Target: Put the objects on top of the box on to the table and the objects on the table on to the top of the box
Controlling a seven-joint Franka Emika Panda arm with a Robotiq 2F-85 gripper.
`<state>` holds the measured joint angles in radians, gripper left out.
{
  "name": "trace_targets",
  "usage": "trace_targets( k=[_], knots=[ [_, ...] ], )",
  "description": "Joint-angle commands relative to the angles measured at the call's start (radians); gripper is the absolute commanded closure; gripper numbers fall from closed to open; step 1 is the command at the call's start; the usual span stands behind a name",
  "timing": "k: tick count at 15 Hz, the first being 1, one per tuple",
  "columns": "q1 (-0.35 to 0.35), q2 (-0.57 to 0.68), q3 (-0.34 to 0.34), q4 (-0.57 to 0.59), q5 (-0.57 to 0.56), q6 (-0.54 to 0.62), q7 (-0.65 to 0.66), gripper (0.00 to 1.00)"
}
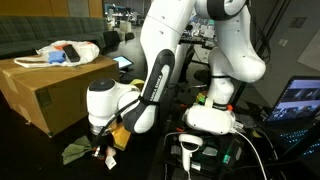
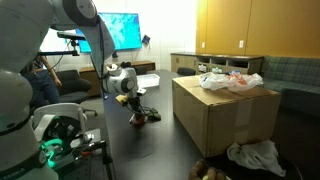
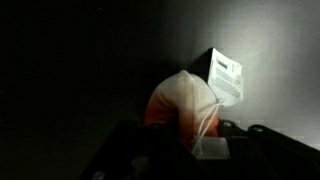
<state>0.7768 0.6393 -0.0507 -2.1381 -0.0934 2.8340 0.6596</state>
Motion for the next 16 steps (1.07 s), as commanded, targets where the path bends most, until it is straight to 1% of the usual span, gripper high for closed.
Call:
trace_targets(
  k=[1, 2, 3, 6, 9, 11, 12, 16],
  knots=[
    [0.052, -0.015, -0.027, -0.007, -0.004, -0.017, 0.014, 1.00],
    [0.047, -0.031, -0.024, -0.020, -0.007, -0.027, -0.006, 0.97],
    [0.052, -0.049, -0.027, -0.030, -0.010, -0.043, -0.012, 0.99],
    [0.036, -0.135, -0.035, -0.083, -0.042, -0.111, -0.048, 0.97],
    [-0.009, -0.256, -0.059, -0.122, -0.098, -0.236, -0.094, 0.97],
    [-0.053, -0.329, -0.064, -0.110, -0.152, -0.347, -0.117, 0.97],
    [-0.087, -0.361, -0.058, -0.092, -0.178, -0.407, -0.132, 0.97],
    [-0.255, -0.465, -0.003, 0.013, -0.251, -0.627, -0.223, 0.97]
  ],
)
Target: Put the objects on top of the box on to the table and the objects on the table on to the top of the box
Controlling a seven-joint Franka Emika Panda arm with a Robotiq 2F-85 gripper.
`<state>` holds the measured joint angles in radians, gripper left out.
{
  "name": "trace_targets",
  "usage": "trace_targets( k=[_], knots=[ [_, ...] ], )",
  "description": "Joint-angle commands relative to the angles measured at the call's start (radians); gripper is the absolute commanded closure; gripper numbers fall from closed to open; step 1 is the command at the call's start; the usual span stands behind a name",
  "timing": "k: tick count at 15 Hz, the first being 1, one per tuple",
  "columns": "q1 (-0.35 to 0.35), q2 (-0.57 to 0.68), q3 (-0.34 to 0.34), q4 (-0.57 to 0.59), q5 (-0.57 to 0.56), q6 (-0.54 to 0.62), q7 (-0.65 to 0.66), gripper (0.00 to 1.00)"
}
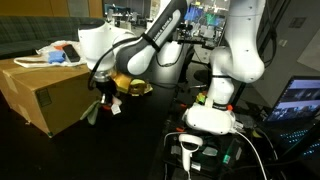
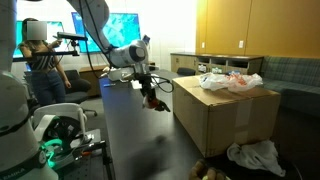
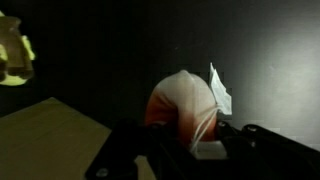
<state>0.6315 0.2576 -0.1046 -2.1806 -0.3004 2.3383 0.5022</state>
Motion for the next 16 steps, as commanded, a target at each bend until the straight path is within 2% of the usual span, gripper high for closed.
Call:
trace_targets(
  k=[1, 5, 8, 11, 16],
  knots=[
    [-0.154, -0.099, 0.067, 0.092, -0.051, -0.176, -0.087, 0.97],
    [-0.310, -0.103, 0.112, 0.287, -0.059, -0.315, -0.192, 0.97],
    [-0.388, -0.044, 0.120, 0.441, -0.054, -0.351, -0.256, 0.97],
    [-0.433, 0.034, 0.124, 0.573, -0.039, -0.345, -0.306, 0.97],
    [-0.445, 0.226, 0.138, 0.825, 0.026, -0.334, -0.333, 0.97]
  ],
)
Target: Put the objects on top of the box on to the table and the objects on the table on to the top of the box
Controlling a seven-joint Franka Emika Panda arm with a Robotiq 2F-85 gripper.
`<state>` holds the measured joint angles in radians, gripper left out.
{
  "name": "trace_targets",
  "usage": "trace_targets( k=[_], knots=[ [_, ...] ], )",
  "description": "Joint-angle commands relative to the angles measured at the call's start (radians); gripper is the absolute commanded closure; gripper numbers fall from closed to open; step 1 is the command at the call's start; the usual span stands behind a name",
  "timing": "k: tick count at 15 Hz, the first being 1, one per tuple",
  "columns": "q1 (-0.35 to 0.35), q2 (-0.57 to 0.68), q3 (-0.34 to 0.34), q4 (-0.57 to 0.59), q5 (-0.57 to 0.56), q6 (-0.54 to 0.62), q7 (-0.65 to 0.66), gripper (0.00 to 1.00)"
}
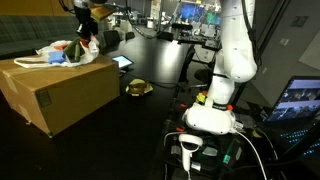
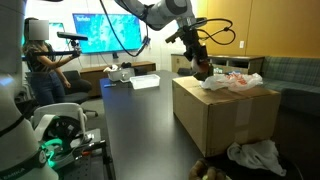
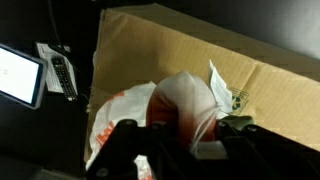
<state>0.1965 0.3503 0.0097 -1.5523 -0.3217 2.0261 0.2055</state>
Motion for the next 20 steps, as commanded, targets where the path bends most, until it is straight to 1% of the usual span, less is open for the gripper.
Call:
trace_targets(
  k=[1, 3, 7, 11, 15, 20],
  knots=[
    [-0.004, 0.165, 0.023, 0.240, 0.061, -0.022, -0.041, 0.97],
    [0.005, 0.226, 0.030, 0.331, 0.075, -0.028, -0.035, 0.97],
    [0.029, 0.295, 0.036, 0.459, 0.092, -0.037, -0.039, 0.97],
    [0.044, 0.369, 0.050, 0.578, 0.124, -0.067, -0.069, 0.97],
    [0.059, 0.463, 0.049, 0.687, 0.148, -0.128, -0.091, 0.97],
    [0.042, 0.578, 0.034, 0.781, 0.168, -0.222, -0.095, 0.97]
  ],
)
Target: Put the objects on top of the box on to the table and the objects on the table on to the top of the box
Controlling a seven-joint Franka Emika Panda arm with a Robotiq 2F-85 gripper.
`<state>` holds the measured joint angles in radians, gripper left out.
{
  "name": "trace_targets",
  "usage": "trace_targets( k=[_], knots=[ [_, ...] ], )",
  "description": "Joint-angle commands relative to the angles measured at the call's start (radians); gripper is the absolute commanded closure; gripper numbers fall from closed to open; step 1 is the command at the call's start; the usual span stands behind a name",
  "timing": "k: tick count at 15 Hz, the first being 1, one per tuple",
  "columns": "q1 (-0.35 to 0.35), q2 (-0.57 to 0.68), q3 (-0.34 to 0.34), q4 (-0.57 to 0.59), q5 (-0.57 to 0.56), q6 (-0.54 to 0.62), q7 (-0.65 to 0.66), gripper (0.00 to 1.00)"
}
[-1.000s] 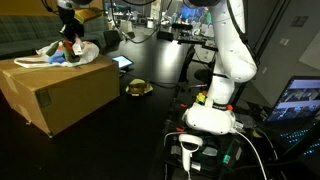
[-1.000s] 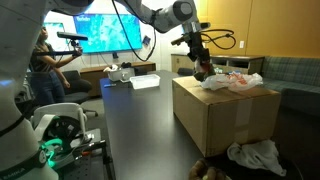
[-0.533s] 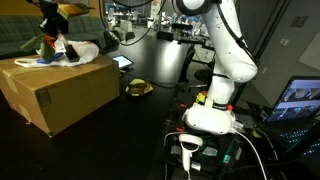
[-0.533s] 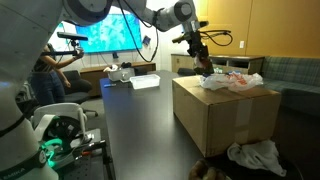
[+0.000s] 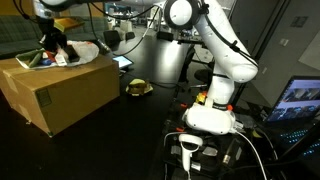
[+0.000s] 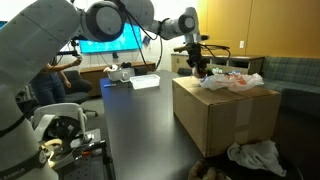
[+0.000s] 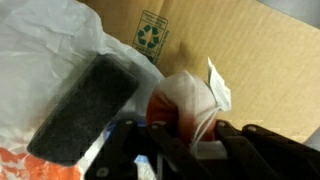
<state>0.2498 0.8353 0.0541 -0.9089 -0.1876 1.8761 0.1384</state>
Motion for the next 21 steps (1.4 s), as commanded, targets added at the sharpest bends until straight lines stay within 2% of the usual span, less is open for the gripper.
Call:
trace_targets(
  k=[1, 4, 5, 6, 7, 14, 16, 21],
  knots=[
    [-0.016, 0.111, -0.017, 0.154, 0.035, -0.091, -0.022, 0.97],
    [-0.030, 0.141, -0.028, 0.192, 0.039, -0.138, -0.018, 0.96],
    [-0.041, 0.141, -0.016, 0.193, 0.026, -0.146, -0.013, 0.64],
    [-0.045, 0.132, -0.016, 0.194, 0.024, -0.152, -0.016, 0.63],
    [-0.048, 0.125, -0.014, 0.196, 0.024, -0.160, -0.019, 0.58],
    [-0.058, 0.040, -0.002, 0.178, 0.021, -0.149, -0.076, 0.05],
    [-0.063, 0.010, -0.004, 0.159, 0.020, -0.140, -0.086, 0.00],
    [-0.108, -0.085, -0.009, 0.043, 0.023, -0.113, -0.112, 0.00]
  ],
)
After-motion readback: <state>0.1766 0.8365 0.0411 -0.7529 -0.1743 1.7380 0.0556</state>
